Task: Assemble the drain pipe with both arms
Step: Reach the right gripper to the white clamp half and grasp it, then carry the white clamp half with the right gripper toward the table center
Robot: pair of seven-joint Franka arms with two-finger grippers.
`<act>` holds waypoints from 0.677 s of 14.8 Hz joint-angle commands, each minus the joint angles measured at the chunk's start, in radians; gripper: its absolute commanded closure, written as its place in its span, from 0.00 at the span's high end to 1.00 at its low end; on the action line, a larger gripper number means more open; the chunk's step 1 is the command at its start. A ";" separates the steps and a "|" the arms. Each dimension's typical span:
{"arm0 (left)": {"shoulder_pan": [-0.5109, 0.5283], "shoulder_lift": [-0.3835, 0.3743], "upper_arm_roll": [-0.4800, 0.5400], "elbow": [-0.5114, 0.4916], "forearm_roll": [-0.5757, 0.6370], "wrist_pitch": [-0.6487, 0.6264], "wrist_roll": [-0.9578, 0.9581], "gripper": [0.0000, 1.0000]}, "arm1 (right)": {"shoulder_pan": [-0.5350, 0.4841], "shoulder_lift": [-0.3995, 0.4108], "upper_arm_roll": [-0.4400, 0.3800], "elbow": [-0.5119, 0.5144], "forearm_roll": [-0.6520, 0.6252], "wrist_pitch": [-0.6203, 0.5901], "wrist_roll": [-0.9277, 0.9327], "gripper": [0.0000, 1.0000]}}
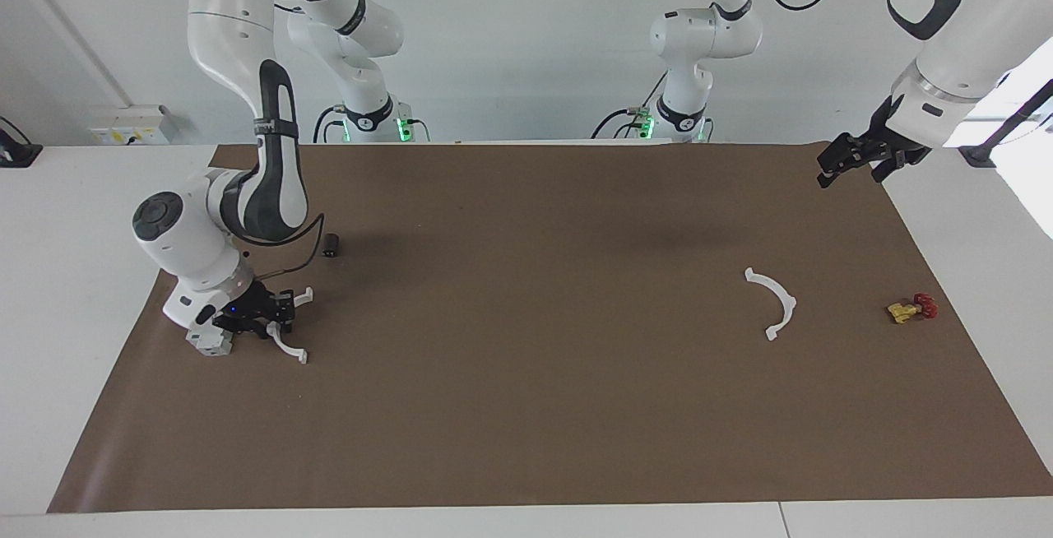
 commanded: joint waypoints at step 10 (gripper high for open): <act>-0.005 -0.030 0.003 -0.031 0.004 0.003 0.002 1.00 | 0.475 0.156 0.014 0.415 -0.126 -0.227 0.796 0.00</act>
